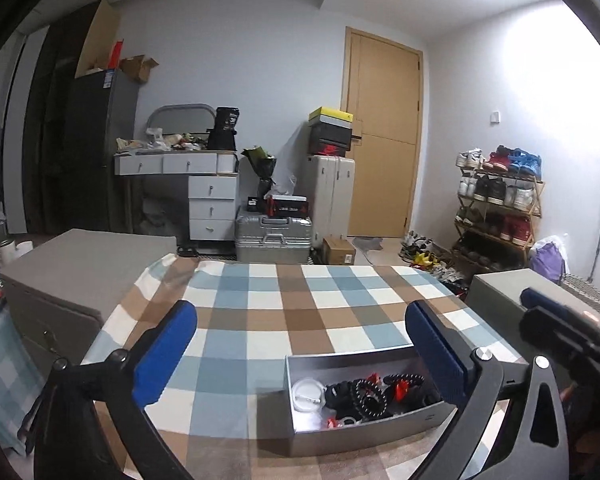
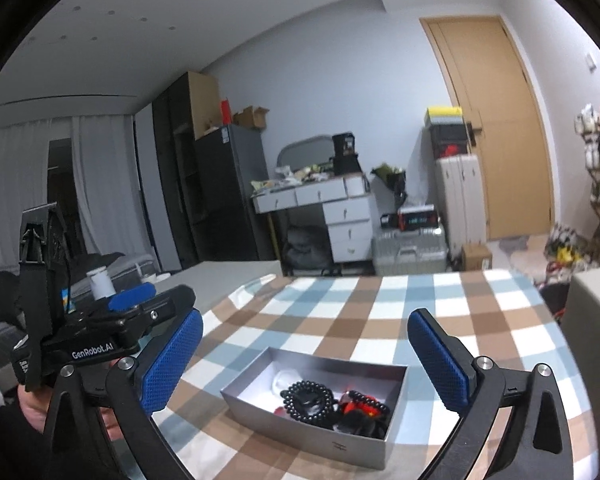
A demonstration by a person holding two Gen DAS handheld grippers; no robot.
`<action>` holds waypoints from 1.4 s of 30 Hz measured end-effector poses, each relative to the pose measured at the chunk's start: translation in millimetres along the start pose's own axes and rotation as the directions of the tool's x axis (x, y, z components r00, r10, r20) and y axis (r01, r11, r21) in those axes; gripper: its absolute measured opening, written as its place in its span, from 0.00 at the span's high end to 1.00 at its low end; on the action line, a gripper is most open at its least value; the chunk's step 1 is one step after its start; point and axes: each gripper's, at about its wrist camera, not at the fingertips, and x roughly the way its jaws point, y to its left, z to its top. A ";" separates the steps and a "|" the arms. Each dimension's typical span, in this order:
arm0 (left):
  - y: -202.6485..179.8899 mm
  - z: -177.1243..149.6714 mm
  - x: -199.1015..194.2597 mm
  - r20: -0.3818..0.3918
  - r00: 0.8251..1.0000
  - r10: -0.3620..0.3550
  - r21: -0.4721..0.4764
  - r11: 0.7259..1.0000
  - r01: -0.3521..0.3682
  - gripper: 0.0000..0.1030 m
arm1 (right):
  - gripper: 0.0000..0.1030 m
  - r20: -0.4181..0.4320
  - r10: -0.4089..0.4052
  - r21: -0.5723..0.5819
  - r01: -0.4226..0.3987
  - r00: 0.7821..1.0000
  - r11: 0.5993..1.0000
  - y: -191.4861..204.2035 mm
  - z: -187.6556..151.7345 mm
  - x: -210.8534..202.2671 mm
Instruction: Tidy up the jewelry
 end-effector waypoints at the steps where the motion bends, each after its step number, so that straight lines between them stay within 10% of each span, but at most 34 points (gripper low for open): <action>1: 1.1 -4.6 0.0 0.007 1.000 0.009 -0.001 1.000 -0.009 0.01 | 0.00 0.010 -0.012 -0.009 0.012 1.000 1.000 1.6 -2.1 -1.8; 12: 3.8 -39.8 0.6 0.060 0.991 0.121 0.059 0.990 -0.124 0.01 | 0.00 0.017 -0.146 -0.086 0.147 0.989 0.985 0.6 -40.7 0.1; 42: 0.3 -50.1 5.6 -0.014 0.994 0.112 0.061 0.992 -0.111 0.01 | 0.00 -0.070 -0.238 -0.142 0.226 0.969 0.964 0.1 -58.4 12.6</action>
